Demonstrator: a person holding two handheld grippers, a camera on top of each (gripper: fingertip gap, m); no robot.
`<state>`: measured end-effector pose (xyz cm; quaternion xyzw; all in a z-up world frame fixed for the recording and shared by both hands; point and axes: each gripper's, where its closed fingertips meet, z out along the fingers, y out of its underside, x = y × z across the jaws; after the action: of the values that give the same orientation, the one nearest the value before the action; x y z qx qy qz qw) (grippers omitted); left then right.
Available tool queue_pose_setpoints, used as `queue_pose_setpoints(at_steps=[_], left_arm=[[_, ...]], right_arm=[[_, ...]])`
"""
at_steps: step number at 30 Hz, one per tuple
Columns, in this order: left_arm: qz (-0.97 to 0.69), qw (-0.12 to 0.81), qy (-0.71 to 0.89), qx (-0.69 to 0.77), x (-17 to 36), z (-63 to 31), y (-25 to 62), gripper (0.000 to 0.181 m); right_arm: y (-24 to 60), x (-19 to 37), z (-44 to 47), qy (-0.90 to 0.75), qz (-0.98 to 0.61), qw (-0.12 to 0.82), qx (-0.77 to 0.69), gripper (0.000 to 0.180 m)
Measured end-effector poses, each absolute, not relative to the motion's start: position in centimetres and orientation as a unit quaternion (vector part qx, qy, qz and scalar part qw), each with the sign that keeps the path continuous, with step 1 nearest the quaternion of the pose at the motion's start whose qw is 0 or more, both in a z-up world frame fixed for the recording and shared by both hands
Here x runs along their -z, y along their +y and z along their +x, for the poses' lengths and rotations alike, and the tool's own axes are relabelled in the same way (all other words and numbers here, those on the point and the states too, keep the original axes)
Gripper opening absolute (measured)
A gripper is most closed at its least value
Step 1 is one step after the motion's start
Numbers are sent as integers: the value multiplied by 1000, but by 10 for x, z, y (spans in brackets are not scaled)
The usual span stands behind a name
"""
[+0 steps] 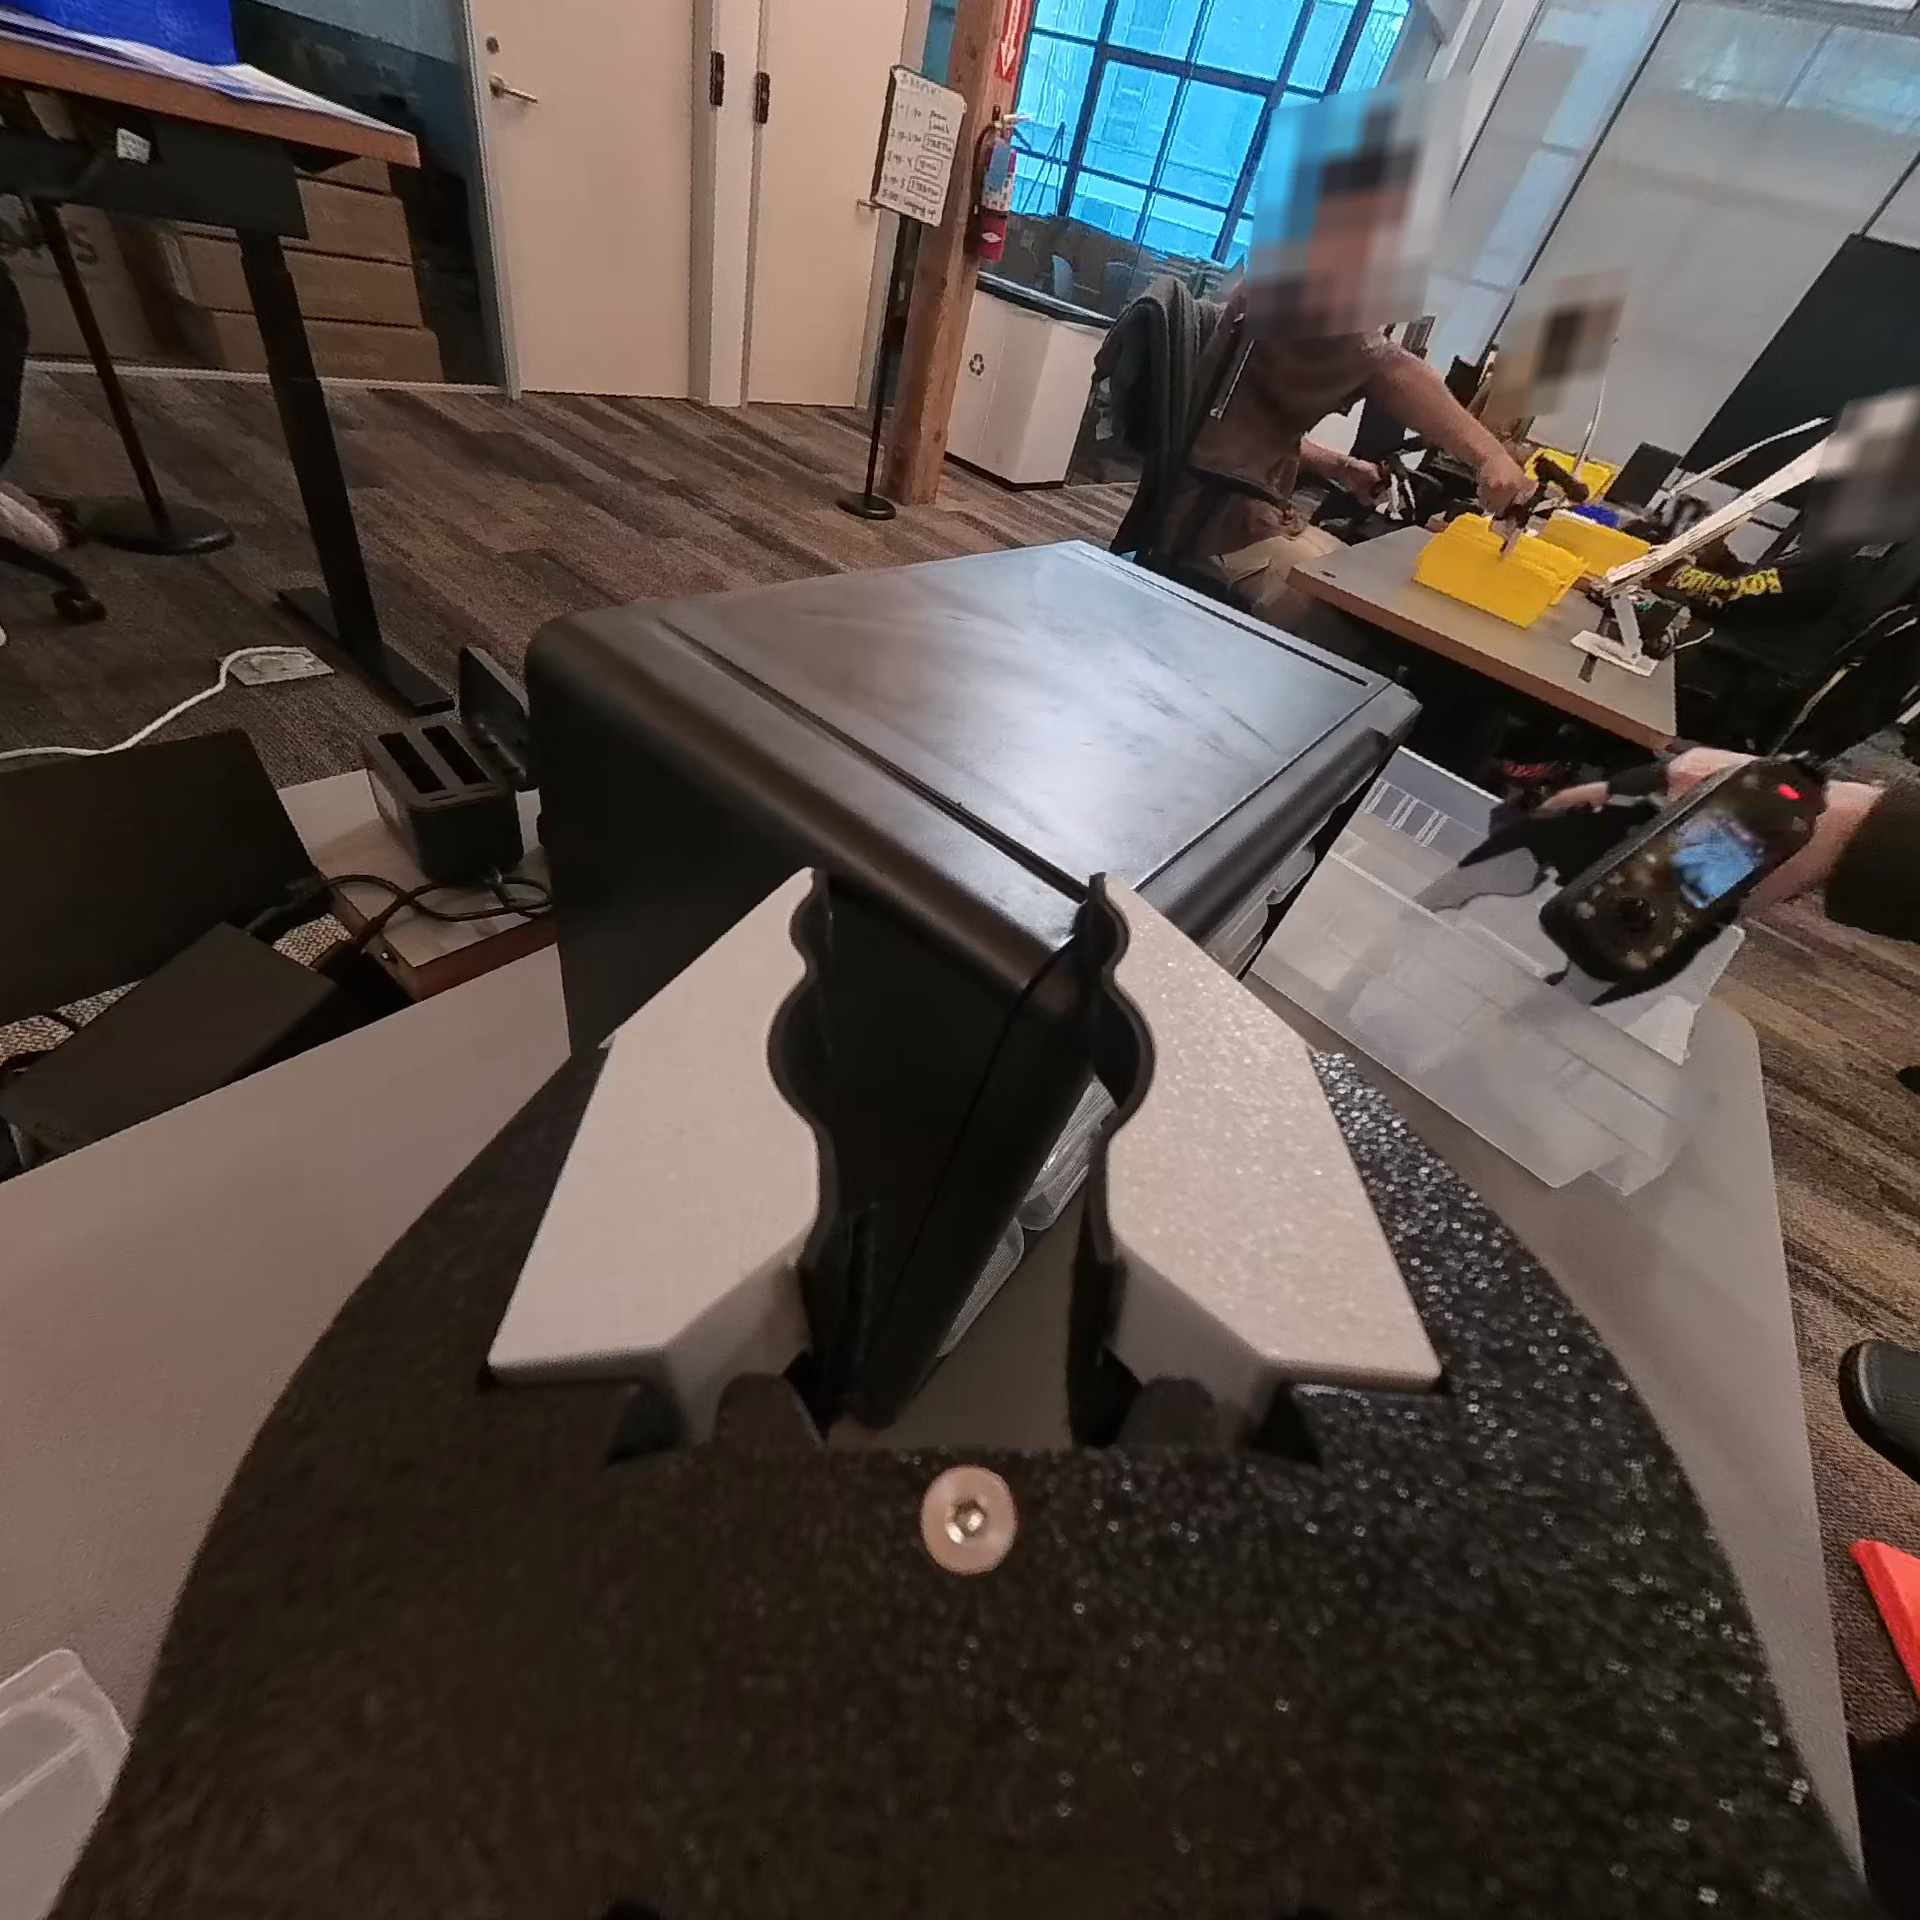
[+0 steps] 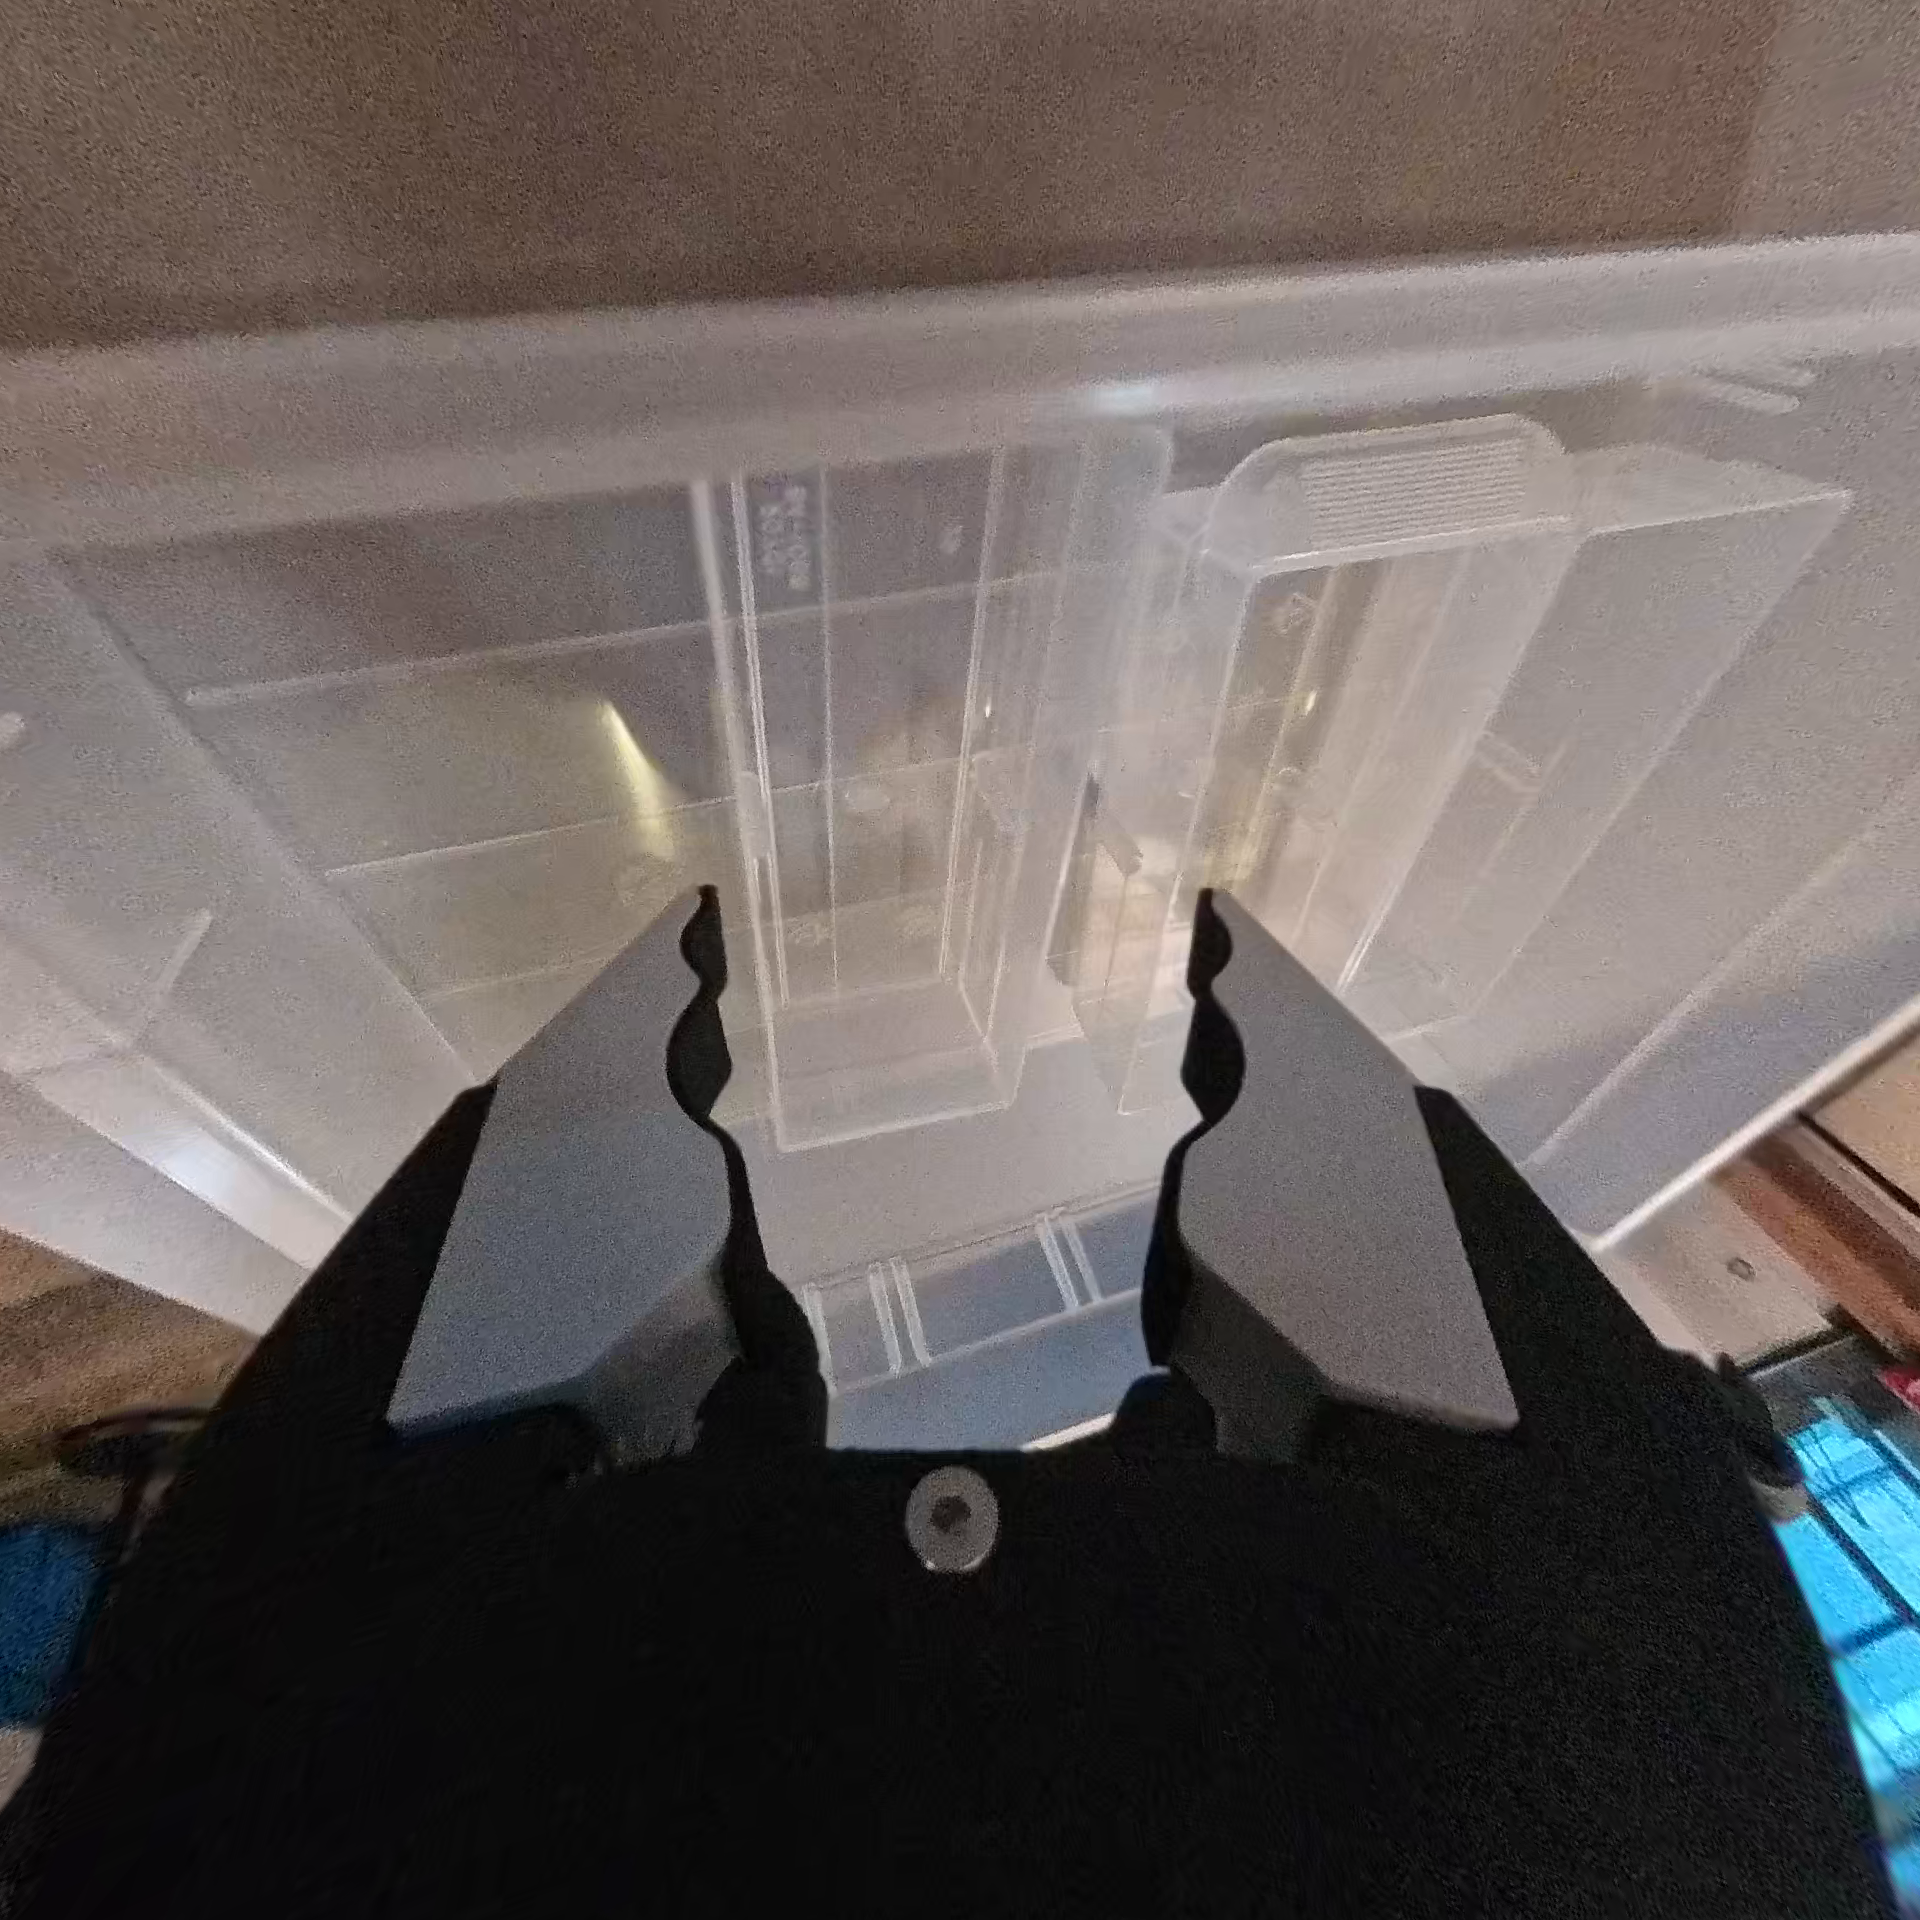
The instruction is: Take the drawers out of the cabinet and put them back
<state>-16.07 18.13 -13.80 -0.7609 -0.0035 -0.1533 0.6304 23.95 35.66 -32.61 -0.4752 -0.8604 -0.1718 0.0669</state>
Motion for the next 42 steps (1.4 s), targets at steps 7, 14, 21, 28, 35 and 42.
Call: queue_pose_setpoints(at_steps=[7, 14, 21, 28, 35, 42], left_arm=[[-760, 631, -5, 155, 138, -161, 182, 46], [-762, 630, -7, 151, 138, -161, 182, 46], [-761, 631, -6, 152, 138, -162, 182, 45], [-761, 631, -9, 149, 138, -163, 183, 45], [-763, 630, -8, 147, 138, -163, 183, 45], [-762, 630, -7, 148, 138, -162, 183, 45]], right_arm=[[364, 318, 224, -858, -450, 156, 192, 109], [386, 313, 222, -830, -465, 195, 239, 108], [393, 200, 201, -758, -465, 378, 257, 111], [267, 150, 72, -742, -288, 556, 241, 82], [271, 235, 21, -769, -229, 517, 299, 70], [291, 257, 17, -756, -198, 505, 366, 31]])
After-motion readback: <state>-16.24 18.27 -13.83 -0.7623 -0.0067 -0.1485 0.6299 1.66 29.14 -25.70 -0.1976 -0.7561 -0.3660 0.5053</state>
